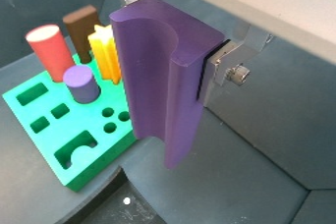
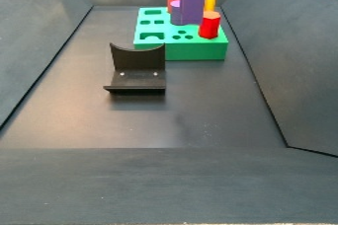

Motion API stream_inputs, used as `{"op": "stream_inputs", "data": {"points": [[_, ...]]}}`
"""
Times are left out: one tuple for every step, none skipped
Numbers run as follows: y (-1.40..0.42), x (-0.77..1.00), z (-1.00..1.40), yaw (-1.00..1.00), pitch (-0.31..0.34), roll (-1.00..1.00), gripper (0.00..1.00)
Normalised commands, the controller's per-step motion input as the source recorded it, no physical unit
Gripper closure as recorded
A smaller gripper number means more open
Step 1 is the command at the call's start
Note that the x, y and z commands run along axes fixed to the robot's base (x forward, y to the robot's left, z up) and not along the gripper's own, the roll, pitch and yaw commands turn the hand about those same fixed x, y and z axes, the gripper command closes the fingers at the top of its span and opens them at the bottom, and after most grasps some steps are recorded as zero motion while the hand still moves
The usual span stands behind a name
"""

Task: Pick up the arch object. Move up. Rotate the arch object. Move to above the board. Insert the arch object.
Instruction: Move to above the board.

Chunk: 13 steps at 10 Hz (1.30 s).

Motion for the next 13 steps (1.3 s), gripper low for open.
{"op": "stream_inputs", "data": {"points": [[0.0,0.02,0.45,0.02,0.094,0.07,1.0],[-0.01,0.01,0.24,0.02,0.095,0.08,1.0],[-1.0,0.01,0.09,1.0,0.044,0.02,1.0],[-1.0,0.01,0.08,1.0,0.044,0.02,1.0],[-1.0,0.0,0.09,1.0,0.044,0.02,1.0],[-1.0,0.01,0.09,1.0,0.045,0.01,1.0],[-1.0,0.01,0.1,1.0,0.048,0.01,1.0],[-1.0,0.01,0.1,1.0,0.051,0.01,1.0],[-1.0,0.02,0.11,1.0,0.058,0.01,1.0],[-1.0,0.03,0.11,1.0,0.065,0.01,1.0],[-1.0,0.04,0.12,1.0,0.073,0.01,1.0],[-1.0,0.06,0.12,1.0,0.083,0.01,1.0],[-0.96,0.09,0.12,1.0,0.099,0.01,1.0]]}}
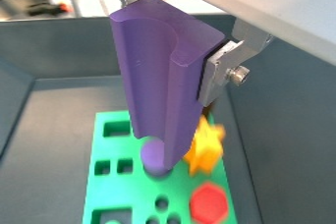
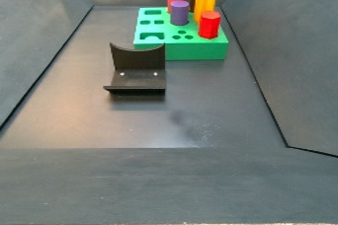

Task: Pick up the arch object. Move up. Rotate the arch object. Move to above the board. Insert the arch object.
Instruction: Move to above the board.

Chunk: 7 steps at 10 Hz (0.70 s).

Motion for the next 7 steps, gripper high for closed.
{"op": "stream_inputs", "data": {"points": [[-0.66,0.09,0.1,1.0,0.112,0.02,1.0],[-0.47,0.09,0.07,1.0,0.12,0.02,1.0],[-0.19,0.06,0.04,1.0,0.132,0.02,1.0],[-0.11,0.05,0.03,1.0,0.136,0.02,1.0],[-0.06,0.05,0.03,1.0,0.149,0.03,1.0],[-0.05,0.05,0.03,1.0,0.169,0.03,1.0],[-0.05,0.06,0.03,1.0,0.21,0.04,1.0]]}}
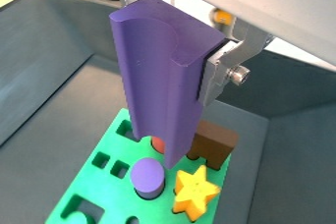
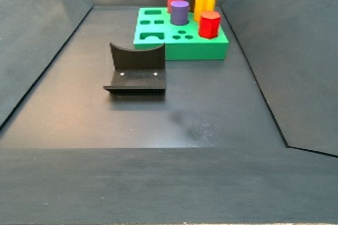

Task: Pick up the arch object. Move up. Rotate the arch object. Move to above the board. Insert the arch object.
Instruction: Move to above the board, then insert the arch object.

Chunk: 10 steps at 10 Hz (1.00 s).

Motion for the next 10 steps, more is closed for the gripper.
{"op": "stream_inputs", "data": {"points": [[-0.04,0.07,0.02,1.0,0.233,0.04,1.0],[-0.04,0.07,0.02,0.58,0.194,0.04,1.0],[-0.03,0.06,0.02,0.42,0.17,0.04,1.0],[-0.03,0.05,0.03,0.21,0.126,0.04,1.0],[0.0,0.0,0.0,0.0,-0.019,0.0,1.0],[0.0,-0.02,0.0,0.0,0.0,0.0,1.0],[0.06,-0.2,-0.15,0.0,-0.06,0.03,1.0],[0.69,0.85,-0.21,0.0,0.03,-0.02,1.0],[0.64,0.95,-0.25,0.0,0.043,0.0,1.0],[0.66,0.97,-0.34,0.0,0.034,0.0,1.0]]}}
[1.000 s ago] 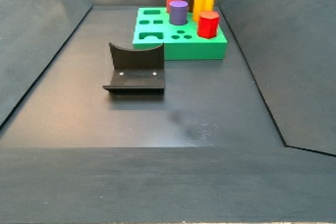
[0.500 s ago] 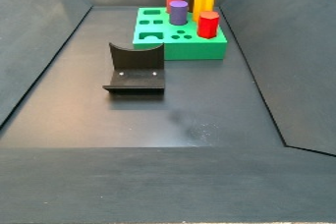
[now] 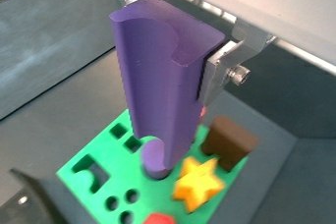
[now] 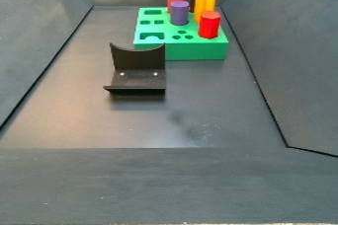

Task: Pick up the arch object. Move up. Rotate the arch object. Move to above the board. Insert the arch object.
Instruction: Insert the arch object.

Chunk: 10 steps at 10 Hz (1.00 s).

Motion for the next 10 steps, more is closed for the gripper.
{"op": "stream_inputs", "data": {"points": [[0.64,1.0,-0.45,0.0,0.011,-0.03,1.0],[0.57,1.0,-0.64,0.0,0.003,-0.08,1.0],[0.65,1.0,-0.93,0.0,0.0,-0.06,1.0],[0.71,1.0,-0.92,0.0,0.019,0.0,1.0],[0.54,0.88,-0.92,0.06,0.0,0.0,1.0],[0.38,0.69,-0.99,0.11,0.0,0.07,1.0],[0.17,0.64,-0.71,0.12,-0.067,-0.01,1.0],[0.11,0.77,-0.59,0.08,-0.014,-0.04,1.0],[0.03,0.57,-0.46,0.02,0.0,0.0,1.0],[0.0,0.55,-0.38,0.05,0.001,0.0,1.0]]}}
